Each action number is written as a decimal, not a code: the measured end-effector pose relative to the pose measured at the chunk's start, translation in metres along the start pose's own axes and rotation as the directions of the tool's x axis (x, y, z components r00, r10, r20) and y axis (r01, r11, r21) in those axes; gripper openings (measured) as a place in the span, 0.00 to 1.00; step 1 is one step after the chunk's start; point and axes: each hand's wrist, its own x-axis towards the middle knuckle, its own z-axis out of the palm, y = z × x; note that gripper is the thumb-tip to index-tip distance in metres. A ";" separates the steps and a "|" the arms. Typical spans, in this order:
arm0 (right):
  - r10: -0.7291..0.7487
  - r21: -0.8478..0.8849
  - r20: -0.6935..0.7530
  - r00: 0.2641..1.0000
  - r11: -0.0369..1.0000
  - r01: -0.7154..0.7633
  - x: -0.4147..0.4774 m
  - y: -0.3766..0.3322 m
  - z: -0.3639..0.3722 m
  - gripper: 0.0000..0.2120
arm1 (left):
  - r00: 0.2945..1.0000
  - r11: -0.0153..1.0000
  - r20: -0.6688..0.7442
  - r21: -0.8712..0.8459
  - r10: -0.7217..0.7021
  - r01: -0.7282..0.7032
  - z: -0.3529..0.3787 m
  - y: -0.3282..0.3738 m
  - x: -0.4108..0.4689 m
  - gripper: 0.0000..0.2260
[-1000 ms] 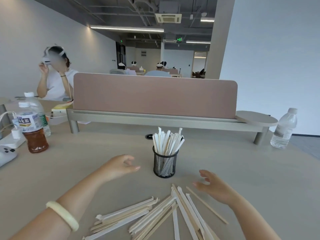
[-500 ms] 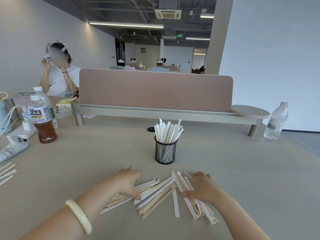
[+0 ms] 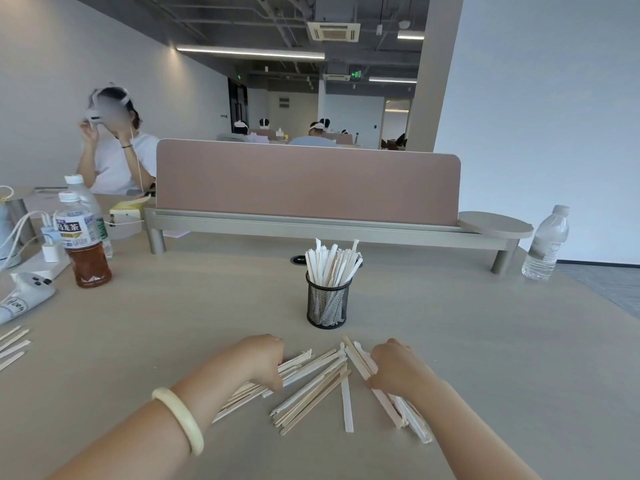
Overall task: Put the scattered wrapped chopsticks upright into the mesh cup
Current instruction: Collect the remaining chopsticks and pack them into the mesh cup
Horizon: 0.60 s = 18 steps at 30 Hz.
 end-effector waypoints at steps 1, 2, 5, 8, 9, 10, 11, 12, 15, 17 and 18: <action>-0.003 0.001 -0.010 1.000 1.000 0.003 0.001 0.000 0.000 0.16 | 1.000 1.000 0.012 -0.003 -0.003 0.003 -0.001 0.000 0.000 0.09; -0.004 -0.002 -0.020 1.000 1.000 0.004 0.002 0.000 0.000 0.17 | 1.000 1.000 0.023 -0.006 -0.009 0.009 -0.002 0.000 0.000 0.09; 0.000 -0.028 -0.038 0.999 1.000 -0.001 0.006 -0.001 0.000 0.18 | 0.998 0.999 0.058 -0.029 -0.036 0.038 -0.005 0.000 0.000 0.16; 0.043 -0.024 -0.027 0.999 0.999 -0.044 0.010 -0.003 0.000 0.16 | 0.996 0.998 0.069 -0.006 -0.063 0.063 -0.005 0.003 0.002 0.09; 0.059 -0.019 -0.019 0.998 0.998 -0.060 0.012 -0.004 0.000 0.17 | 0.996 0.998 0.070 0.005 -0.062 0.061 -0.004 0.005 0.003 0.08; 0.079 -0.012 -0.001 0.997 0.997 -0.079 0.014 -0.004 0.001 0.19 | 0.996 0.998 0.066 0.020 -0.055 0.054 -0.002 0.005 0.005 0.08; 0.094 -0.008 0.004 0.996 0.996 -0.094 0.016 -0.005 0.001 0.20 | 0.997 0.998 0.060 0.035 -0.050 0.048 -0.001 0.007 0.007 0.09; 0.115 -0.008 0.024 0.993 0.993 -0.114 0.018 -0.005 0.002 0.18 | 0.998 0.998 0.051 0.048 -0.048 0.046 0.000 0.008 0.008 0.12; 0.121 0.014 0.027 0.992 0.992 -0.122 0.017 -0.010 0.001 0.02 | 0.998 0.996 -0.012 0.068 -0.056 0.057 0.003 0.012 0.007 0.15; 0.127 0.050 -0.002 0.992 0.991 -0.127 0.018 -0.011 0.005 0.14 | 0.996 0.995 -0.073 0.082 -0.049 0.055 0.005 0.016 0.005 0.15; 0.131 0.080 -0.015 0.991 0.988 -0.130 0.020 -0.008 0.008 0.16 | 0.994 0.995 -0.100 0.087 -0.045 0.054 0.007 0.017 0.005 0.15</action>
